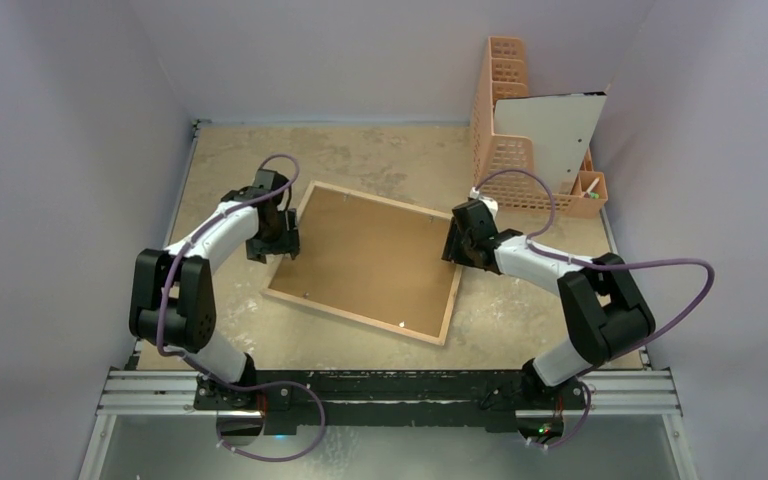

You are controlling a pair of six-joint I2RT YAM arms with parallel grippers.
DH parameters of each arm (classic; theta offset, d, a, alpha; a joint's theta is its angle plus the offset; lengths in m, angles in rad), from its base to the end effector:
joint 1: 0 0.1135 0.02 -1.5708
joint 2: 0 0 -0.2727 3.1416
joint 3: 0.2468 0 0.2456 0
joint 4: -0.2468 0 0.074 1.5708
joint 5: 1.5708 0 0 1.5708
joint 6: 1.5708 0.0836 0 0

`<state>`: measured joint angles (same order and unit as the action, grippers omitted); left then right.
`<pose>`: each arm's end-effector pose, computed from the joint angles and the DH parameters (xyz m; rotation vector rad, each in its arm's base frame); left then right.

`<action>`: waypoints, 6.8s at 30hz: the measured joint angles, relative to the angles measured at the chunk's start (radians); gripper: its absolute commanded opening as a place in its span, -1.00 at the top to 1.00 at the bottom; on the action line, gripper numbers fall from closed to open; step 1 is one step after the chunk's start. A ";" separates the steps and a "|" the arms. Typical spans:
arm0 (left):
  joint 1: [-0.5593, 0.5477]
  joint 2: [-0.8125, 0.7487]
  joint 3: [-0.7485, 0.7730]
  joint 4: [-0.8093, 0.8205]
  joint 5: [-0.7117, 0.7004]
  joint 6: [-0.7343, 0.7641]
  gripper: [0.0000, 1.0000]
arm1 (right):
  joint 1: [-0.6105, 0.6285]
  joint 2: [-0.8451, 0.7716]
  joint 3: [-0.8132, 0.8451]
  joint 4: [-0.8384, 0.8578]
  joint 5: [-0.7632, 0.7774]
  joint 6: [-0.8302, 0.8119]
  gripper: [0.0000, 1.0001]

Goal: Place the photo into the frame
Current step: Adjust the photo frame at the center of the board, then install the photo frame at the center of the board.

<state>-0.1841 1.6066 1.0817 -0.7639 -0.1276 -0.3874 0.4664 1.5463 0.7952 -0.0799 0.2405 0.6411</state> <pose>0.3063 -0.0462 0.1679 -0.3132 2.8177 0.0603 0.3064 0.1319 0.1528 0.3189 2.3627 0.2408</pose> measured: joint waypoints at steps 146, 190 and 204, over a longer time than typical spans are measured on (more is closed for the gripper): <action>0.000 -0.440 -0.491 0.243 -0.051 -0.431 -0.45 | -0.035 0.082 0.132 -0.172 -0.108 -0.210 0.11; 0.083 0.021 -0.004 0.299 -0.130 -0.313 -0.68 | -0.035 0.116 0.167 -0.163 -0.022 -0.216 0.44; 0.246 0.157 0.005 0.586 0.249 -0.159 -0.63 | -0.042 0.116 0.167 -0.161 -0.061 -0.244 0.81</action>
<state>0.0620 1.7638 1.0870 -0.1780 0.1219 -0.5468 0.4240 1.6627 0.9627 -0.2405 0.1795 0.3973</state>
